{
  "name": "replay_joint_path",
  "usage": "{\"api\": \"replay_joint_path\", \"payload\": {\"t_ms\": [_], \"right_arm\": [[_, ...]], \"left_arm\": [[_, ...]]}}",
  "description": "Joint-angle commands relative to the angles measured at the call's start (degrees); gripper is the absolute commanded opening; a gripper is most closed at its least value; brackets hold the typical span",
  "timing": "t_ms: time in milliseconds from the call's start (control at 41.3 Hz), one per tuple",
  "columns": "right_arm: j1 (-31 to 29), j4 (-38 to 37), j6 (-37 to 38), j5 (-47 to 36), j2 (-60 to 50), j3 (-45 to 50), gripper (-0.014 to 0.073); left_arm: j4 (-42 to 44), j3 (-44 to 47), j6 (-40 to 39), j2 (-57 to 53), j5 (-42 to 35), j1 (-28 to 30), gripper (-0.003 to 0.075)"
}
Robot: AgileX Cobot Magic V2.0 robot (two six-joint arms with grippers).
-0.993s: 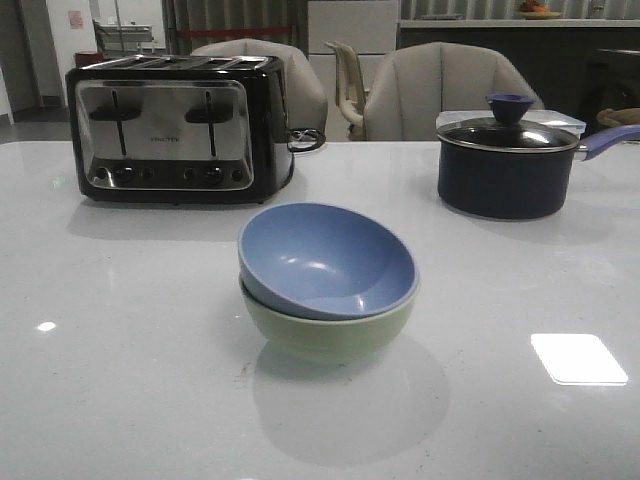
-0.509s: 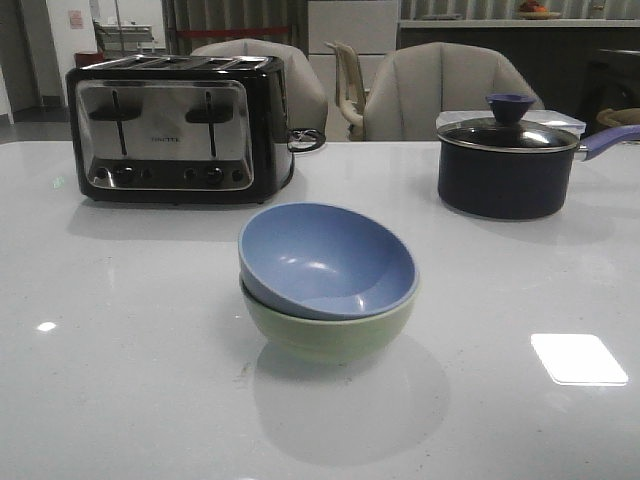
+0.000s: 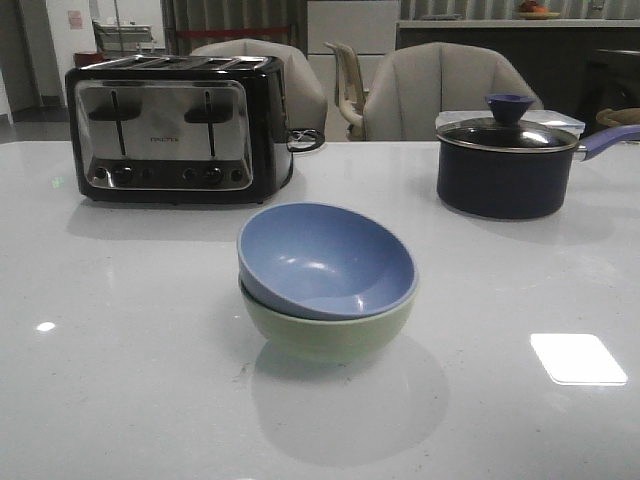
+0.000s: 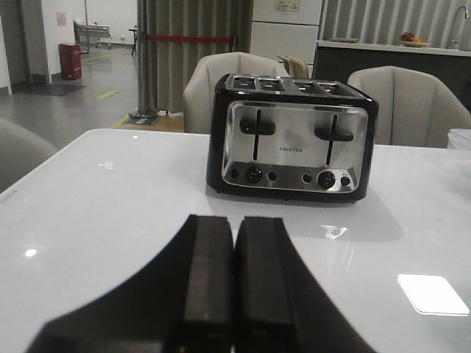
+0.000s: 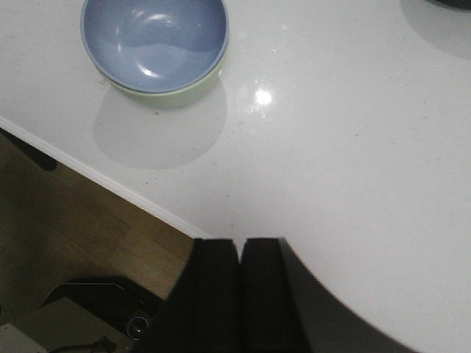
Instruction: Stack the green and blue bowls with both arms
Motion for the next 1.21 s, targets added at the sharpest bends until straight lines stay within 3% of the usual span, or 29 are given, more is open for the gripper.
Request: {"api": "replay_joint_path", "payload": {"t_ms": [0,1187], "right_arm": [[-0.2,-0.3,0.0,-3.2,0.1,-1.5,0.0036],[-0.2,-0.3,0.0,-3.5,-0.9,-1.0,0.0036]], "left_arm": [[-0.5,1.2,-0.3,-1.3,-5.5,0.1,0.0101],[0.0,1.2,-0.2,-1.2,-5.5,0.1,0.0101]]}}
